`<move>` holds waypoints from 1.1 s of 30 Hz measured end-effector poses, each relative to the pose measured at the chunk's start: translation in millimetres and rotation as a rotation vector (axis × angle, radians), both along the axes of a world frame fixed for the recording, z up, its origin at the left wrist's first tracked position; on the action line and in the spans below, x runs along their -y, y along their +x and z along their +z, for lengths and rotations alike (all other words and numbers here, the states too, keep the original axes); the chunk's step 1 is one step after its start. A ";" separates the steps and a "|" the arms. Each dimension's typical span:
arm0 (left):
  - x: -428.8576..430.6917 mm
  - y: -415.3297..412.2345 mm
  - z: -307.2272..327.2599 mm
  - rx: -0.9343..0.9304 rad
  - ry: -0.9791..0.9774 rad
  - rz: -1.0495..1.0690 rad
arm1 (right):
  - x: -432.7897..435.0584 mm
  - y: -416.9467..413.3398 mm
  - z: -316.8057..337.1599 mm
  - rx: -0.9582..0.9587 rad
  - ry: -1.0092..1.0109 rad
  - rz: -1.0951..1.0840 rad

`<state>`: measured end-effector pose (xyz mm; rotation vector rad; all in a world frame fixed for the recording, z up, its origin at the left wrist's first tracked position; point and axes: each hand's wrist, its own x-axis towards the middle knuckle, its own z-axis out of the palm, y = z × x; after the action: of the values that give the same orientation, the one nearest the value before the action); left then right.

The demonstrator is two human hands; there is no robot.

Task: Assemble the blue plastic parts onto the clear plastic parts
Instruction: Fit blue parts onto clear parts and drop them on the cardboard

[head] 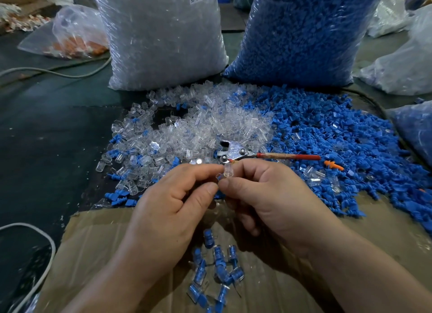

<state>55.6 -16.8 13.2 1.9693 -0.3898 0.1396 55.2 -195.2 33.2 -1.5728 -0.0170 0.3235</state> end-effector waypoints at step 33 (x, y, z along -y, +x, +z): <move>-27.7 10.1 4.3 -0.500 -0.782 -0.074 | -3.2 -14.0 1.9 0.635 -0.649 -0.157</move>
<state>65.8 10.9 17.5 1.1566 -0.0524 -0.2216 41.3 -192.0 35.1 -2.2499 -0.3041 -0.3437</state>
